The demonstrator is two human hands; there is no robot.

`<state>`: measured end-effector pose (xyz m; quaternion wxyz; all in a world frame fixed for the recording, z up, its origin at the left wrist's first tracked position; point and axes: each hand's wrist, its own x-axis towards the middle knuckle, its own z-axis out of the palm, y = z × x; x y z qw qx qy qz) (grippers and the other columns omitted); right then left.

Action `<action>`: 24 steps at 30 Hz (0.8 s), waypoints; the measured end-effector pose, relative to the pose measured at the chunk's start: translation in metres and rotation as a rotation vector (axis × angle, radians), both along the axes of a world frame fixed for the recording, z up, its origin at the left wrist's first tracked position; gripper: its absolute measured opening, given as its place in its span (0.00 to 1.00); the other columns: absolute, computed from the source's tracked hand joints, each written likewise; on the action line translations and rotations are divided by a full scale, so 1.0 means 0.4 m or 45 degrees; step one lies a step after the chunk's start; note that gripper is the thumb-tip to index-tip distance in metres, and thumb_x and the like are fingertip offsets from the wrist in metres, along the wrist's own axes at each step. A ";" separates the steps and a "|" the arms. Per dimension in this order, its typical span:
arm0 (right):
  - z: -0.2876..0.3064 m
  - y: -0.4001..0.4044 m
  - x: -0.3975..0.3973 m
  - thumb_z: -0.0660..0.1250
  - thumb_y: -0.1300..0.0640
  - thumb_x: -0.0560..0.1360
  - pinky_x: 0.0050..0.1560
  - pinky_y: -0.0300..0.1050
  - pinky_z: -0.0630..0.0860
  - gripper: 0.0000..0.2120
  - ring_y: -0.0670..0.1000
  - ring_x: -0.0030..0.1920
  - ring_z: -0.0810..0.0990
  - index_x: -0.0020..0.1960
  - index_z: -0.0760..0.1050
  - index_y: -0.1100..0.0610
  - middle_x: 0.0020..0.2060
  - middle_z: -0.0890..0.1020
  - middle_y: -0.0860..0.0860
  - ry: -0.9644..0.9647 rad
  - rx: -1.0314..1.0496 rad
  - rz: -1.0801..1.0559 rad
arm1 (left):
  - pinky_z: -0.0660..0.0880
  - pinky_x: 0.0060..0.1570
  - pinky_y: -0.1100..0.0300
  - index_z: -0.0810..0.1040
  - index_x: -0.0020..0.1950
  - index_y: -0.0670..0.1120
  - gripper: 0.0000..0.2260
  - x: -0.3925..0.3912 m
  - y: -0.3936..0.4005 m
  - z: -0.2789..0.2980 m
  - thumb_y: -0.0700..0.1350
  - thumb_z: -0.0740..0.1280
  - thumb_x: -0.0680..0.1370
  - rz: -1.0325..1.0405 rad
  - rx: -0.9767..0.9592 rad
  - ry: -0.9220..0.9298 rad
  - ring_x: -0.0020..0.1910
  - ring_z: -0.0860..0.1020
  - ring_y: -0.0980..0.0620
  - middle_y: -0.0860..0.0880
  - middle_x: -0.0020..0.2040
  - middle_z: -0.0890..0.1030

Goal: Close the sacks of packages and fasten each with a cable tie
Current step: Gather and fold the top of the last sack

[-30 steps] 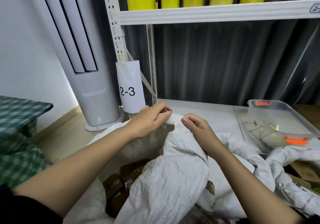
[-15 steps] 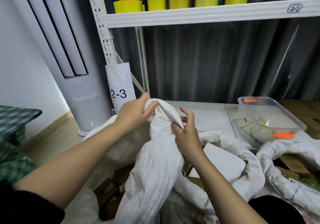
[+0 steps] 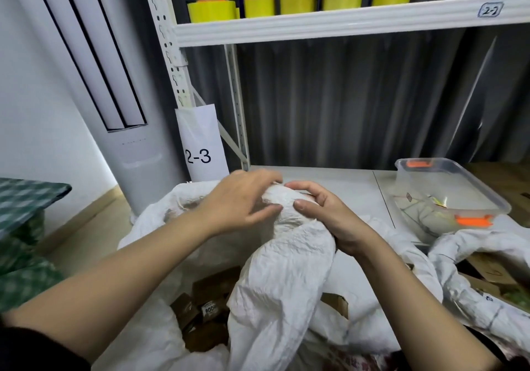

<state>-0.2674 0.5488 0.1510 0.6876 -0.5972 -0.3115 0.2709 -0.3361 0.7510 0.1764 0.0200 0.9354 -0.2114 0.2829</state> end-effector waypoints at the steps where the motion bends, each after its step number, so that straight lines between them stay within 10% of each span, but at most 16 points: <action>1: 0.004 0.000 -0.007 0.68 0.56 0.74 0.44 0.39 0.78 0.14 0.48 0.48 0.82 0.59 0.75 0.49 0.52 0.82 0.50 -0.042 -0.023 -0.009 | 0.71 0.37 0.57 0.73 0.56 0.47 0.18 0.003 -0.018 -0.003 0.59 0.56 0.77 -0.010 -0.004 -0.006 0.39 0.78 0.49 0.49 0.45 0.81; 5: -0.004 -0.003 -0.048 0.65 0.48 0.77 0.52 0.42 0.76 0.18 0.46 0.52 0.79 0.65 0.66 0.41 0.55 0.76 0.44 -0.466 -0.327 -0.255 | 0.67 0.23 0.59 0.67 0.47 0.48 0.12 0.030 -0.009 -0.012 0.57 0.55 0.78 0.094 0.069 -0.142 0.25 0.76 0.46 0.50 0.31 0.78; 12: -0.024 -0.012 -0.074 0.63 0.47 0.78 0.45 0.46 0.73 0.09 0.46 0.45 0.78 0.56 0.69 0.45 0.45 0.78 0.40 -0.851 -0.531 -0.637 | 0.62 0.32 0.57 0.65 0.35 0.50 0.22 0.043 0.002 0.016 0.64 0.43 0.75 0.219 0.066 0.092 0.29 0.70 0.48 0.52 0.27 0.70; 17: -0.020 0.008 -0.064 0.65 0.59 0.78 0.41 0.32 0.74 0.05 0.41 0.40 0.78 0.45 0.79 0.54 0.38 0.81 0.43 -0.197 -0.088 -0.412 | 0.61 0.34 0.56 0.63 0.32 0.51 0.21 0.047 -0.007 0.025 0.61 0.43 0.76 0.337 -0.057 0.168 0.32 0.72 0.49 0.53 0.28 0.69; 21: -0.028 0.045 -0.053 0.65 0.55 0.78 0.47 0.44 0.77 0.05 0.50 0.48 0.80 0.50 0.79 0.54 0.46 0.83 0.51 0.164 0.010 -0.546 | 0.70 0.51 0.55 0.73 0.55 0.47 0.11 0.005 -0.067 0.026 0.50 0.59 0.78 0.357 -0.358 -0.011 0.51 0.75 0.52 0.51 0.52 0.74; 24: 0.007 0.079 -0.041 0.65 0.56 0.78 0.48 0.43 0.78 0.05 0.49 0.47 0.81 0.52 0.77 0.56 0.45 0.83 0.51 0.100 0.066 -0.695 | 0.71 0.53 0.58 0.65 0.67 0.50 0.23 -0.074 -0.139 0.035 0.58 0.63 0.76 0.448 -0.499 0.336 0.59 0.72 0.54 0.52 0.66 0.66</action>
